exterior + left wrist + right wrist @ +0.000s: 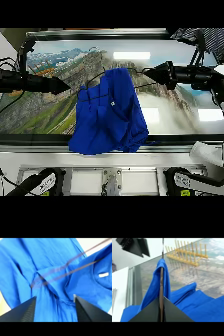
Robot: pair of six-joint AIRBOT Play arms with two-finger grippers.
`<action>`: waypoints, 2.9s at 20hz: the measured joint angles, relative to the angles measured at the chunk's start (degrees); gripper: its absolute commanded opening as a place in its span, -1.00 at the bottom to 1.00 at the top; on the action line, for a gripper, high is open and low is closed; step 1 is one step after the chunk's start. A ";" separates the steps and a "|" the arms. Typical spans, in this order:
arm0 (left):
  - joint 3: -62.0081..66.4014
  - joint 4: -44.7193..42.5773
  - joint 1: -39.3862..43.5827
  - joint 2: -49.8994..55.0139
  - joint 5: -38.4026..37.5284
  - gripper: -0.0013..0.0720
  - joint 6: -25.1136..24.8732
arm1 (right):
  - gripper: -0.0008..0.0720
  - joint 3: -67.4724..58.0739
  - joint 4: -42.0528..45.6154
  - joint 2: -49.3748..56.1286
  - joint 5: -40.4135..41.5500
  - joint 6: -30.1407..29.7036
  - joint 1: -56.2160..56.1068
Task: Fold the clothes and pants, and hang the long-sleeved shirts on hangers.
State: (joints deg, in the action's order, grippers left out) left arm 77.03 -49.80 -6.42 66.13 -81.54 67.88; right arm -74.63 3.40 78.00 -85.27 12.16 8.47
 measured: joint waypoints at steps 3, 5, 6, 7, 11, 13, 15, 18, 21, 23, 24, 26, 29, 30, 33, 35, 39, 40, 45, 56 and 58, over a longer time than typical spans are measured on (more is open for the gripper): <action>-2.27 -5.62 7.28 -2.10 1.99 0.62 9.99 | -0.97 0.00 -0.61 -1.60 3.08 0.00 0.00; -5.44 -7.48 14.16 -2.95 5.16 0.82 16.15 | -0.97 0.00 -0.76 -2.27 4.24 0.00 0.00; -7.06 -8.15 17.68 -3.21 7.04 0.82 18.75 | -0.97 0.00 -0.85 -2.47 4.59 0.00 0.00; -8.74 -8.74 21.40 -3.39 9.51 0.82 21.35 | -0.97 0.00 -0.85 -2.60 4.79 -0.02 0.00; -14.25 -10.03 32.39 -3.76 19.69 0.82 30.16 | -0.97 0.00 -1.05 -2.93 5.42 0.00 0.02; -16.87 -10.16 35.52 -3.87 22.38 0.82 34.03 | -0.97 0.00 -1.05 -3.10 5.57 -0.02 0.09; -20.11 -10.23 38.07 -3.89 24.63 0.82 37.92 | -0.97 0.00 -1.05 -3.21 5.60 0.00 0.11; -26.01 -7.56 41.97 -4.83 30.32 0.82 42.58 | -0.97 0.00 -1.05 -3.28 5.57 0.00 0.11; -32.68 -1.16 45.53 -7.61 41.33 0.82 44.89 | -0.97 0.00 -1.05 -3.28 5.53 -0.02 0.11; -36.85 3.50 47.52 -9.33 48.37 0.82 45.59 | -0.97 0.00 -1.05 -3.28 5.46 0.00 0.11; -38.58 5.62 48.43 -9.86 51.17 0.82 45.86 | -0.97 0.00 -1.05 -3.28 5.38 -0.02 0.11; -40.76 8.61 50.23 -10.27 56.13 0.82 46.53 | -0.97 0.00 -1.05 -3.28 5.38 -0.02 0.11; -40.94 10.78 52.76 -8.83 61.20 0.81 46.53 | -0.97 0.00 -1.03 -3.28 5.38 -0.02 0.11; -40.33 11.15 53.44 -7.80 62.25 0.69 46.31 | -0.97 0.00 -1.03 -3.28 5.38 -0.02 0.13; -37.94 11.63 54.14 -4.90 63.71 -0.94 45.00 | -0.97 0.00 -1.03 -3.39 5.33 -0.02 0.33; -37.16 11.72 52.57 -4.74 63.25 -0.94 43.45 | -0.97 0.00 -1.07 -3.69 4.26 -0.02 1.27; -37.64 6.80 44.04 -10.32 55.34 -0.94 41.33 | -0.97 2.34 -2.27 -6.08 0.96 -0.02 4.68; -37.62 4.83 41.07 -12.26 52.24 -0.94 41.03 | -0.97 4.17 -2.71 -7.45 0.44 -0.07 5.44; -34.69 -1.25 24.37 -20.33 36.39 -0.94 34.36 | -0.97 19.21 -6.25 -16.55 1.09 -3.89 6.78; -31.45 -2.93 6.38 -17.57 19.87 0.70 23.50 | -0.97 33.22 -13.20 -25.38 6.62 -9.18 7.02; -31.41 -2.86 6.12 -18.60 19.80 0.70 23.71 | -0.97 33.42 -13.29 -25.55 6.88 -9.22 7.02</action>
State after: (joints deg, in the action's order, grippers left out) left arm 45.63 -52.66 -0.30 47.53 -61.73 91.59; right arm -41.21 -9.89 52.45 -78.39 2.94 15.49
